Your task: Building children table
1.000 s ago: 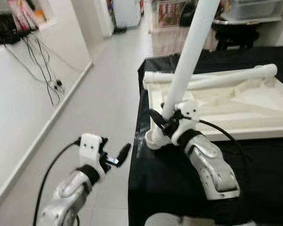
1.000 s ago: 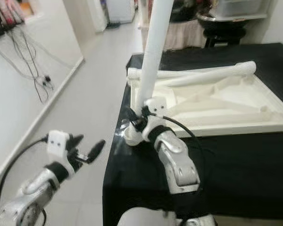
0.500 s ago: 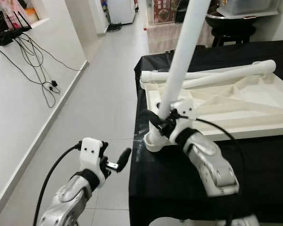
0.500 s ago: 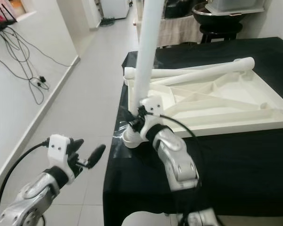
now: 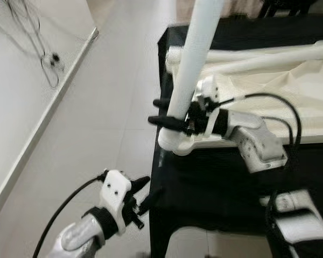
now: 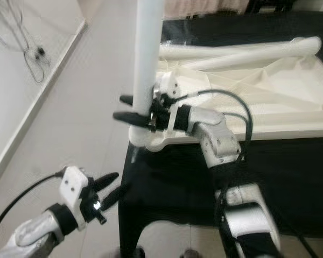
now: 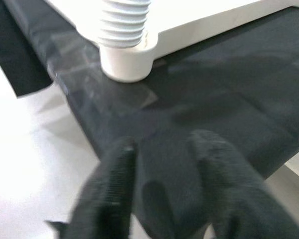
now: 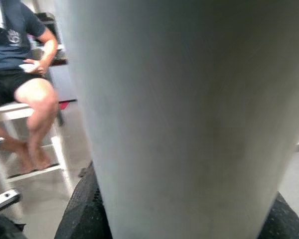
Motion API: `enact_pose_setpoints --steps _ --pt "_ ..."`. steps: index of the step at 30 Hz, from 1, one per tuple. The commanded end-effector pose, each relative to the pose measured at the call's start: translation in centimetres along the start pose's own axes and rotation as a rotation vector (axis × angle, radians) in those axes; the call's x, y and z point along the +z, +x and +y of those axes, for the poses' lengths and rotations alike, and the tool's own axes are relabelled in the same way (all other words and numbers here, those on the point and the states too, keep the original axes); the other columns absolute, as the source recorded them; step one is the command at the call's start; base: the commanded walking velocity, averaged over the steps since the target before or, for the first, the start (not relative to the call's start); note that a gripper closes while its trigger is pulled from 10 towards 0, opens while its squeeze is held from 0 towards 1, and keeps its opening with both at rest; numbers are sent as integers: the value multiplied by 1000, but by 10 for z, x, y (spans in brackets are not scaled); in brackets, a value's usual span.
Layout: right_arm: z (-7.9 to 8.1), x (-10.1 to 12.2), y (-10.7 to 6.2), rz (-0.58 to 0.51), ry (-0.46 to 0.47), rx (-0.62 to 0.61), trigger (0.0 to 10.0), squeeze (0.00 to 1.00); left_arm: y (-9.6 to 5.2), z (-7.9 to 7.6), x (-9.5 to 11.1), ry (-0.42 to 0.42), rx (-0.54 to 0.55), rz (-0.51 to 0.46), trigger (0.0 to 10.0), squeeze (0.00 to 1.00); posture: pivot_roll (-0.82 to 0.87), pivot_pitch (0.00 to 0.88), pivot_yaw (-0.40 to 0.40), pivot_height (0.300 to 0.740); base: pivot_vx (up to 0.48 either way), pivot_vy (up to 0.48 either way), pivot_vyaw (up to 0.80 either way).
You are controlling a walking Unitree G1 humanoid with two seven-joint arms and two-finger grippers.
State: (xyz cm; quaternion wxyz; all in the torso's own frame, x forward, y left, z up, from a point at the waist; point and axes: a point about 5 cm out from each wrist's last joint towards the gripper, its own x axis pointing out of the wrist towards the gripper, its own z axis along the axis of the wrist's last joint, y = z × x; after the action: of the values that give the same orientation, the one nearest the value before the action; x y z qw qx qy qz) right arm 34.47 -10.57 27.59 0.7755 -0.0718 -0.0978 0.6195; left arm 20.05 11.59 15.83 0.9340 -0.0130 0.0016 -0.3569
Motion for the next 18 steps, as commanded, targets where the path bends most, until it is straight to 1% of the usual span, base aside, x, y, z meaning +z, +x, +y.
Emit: enact_pose_setpoints --steps 1,3,4,5,6,8,9,11,12,15,18 --pt "1 8 3 -41 -5 85 10000 0 -7 4 0 13 54 13 0 0 94 360 82 740 0 0 0" --pt "-3 14 1 -58 1 134 10000 0 -12 7 2 36 100 6 0 0 104 374 78 740 0 0 0" --pt "-3 14 1 -58 1 134 10000 0 -12 7 2 36 100 6 0 0 104 374 78 740 0 0 0" --pt "-8 18 -2 -76 12 150 10000 0 -15 6 3 49 110 8 0 0 107 380 78 740 0 0 0" --pt "-8 18 -2 -76 12 150 10000 0 -15 6 3 49 110 8 0 0 107 380 78 740 0 0 0" --pt "-18 24 -11 -107 29 142 10000 0 -20 3 5 71 122 9 0 0 114 388 77 740 0 0 0" --pt "-18 24 -11 -107 29 142 10000 0 -20 3 5 71 122 9 0 0 114 388 77 740 0 0 0" --pt "-25 28 -21 -133 47 129 10000 0 -24 0 7 78 132 8 0 0 122 397 78 740 0 0 0" --pt "-25 28 -21 -133 47 129 10000 0 -24 0 7 78 132 8 0 0 122 397 78 740 0 0 0" --pt "-27 31 -29 -152 64 148 10000 0 -27 -1 8 82 143 7 0 0 126 402 77 740 0 0 0" --pt "-27 32 -31 -147 62 157 10000 0 -29 -1 9 84 150 5 0 0 128 405 77 740 0 0 0"
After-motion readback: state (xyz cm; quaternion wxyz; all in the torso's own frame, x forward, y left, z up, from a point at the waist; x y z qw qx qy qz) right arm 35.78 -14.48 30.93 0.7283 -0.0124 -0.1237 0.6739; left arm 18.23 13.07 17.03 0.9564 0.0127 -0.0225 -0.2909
